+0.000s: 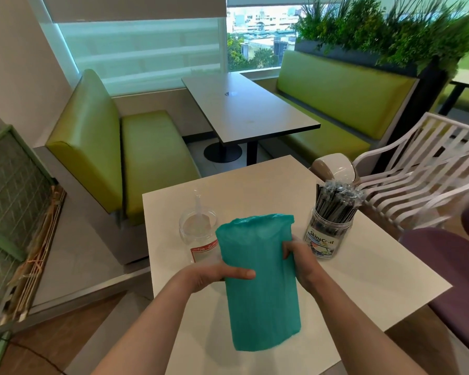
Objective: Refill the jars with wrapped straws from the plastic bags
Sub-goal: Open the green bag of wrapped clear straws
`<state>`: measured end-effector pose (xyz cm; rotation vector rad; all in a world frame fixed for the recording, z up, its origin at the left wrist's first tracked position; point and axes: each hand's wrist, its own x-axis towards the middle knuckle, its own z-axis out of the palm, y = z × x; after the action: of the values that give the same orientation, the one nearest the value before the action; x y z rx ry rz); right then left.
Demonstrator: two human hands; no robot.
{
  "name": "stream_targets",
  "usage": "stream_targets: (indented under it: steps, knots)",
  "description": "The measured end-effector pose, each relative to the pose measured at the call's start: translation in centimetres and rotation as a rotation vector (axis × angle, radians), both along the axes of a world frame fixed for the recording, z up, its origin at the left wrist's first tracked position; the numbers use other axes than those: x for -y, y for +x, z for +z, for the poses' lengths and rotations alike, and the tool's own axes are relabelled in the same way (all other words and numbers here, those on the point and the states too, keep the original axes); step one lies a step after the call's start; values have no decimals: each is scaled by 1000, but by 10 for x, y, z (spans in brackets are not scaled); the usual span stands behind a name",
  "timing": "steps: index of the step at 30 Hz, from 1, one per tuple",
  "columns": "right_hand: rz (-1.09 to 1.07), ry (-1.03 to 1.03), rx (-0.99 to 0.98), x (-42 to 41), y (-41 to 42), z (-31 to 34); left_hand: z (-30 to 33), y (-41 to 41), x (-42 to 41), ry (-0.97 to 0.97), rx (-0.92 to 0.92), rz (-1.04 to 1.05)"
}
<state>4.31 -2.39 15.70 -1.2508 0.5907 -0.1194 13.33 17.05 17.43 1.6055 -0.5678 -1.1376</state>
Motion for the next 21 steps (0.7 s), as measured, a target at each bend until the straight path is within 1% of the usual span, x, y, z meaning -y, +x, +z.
stream_targets:
  steps: [2,4,6,8,11,15,17,18,19,21]
  knots:
    - [-26,-40,22,-1,1,3,0,-1,2,31,33,15]
    - [-37,-56,86,-2,1,8,1,-2,2,53,51,37]
    - [-34,-53,142,0,1,13,-2,-3,2,59,56,63]
    - [-13,-105,157,1,1,21,-4,-3,1,52,43,111]
    - [87,-363,101,4,1,31,-10,-1,2,28,51,165]
    - [349,-819,11,5,6,44,-20,0,4,-15,59,235]
    - [424,-1028,-27,3,11,49,-24,1,5,-18,77,256]
    - [415,-1069,-29,2,14,52,-25,2,6,-19,88,261]
    - [378,-1060,-17,1,15,55,-27,3,6,-20,100,267]
    - [278,-989,31,-3,16,59,-28,4,6,-26,120,308]
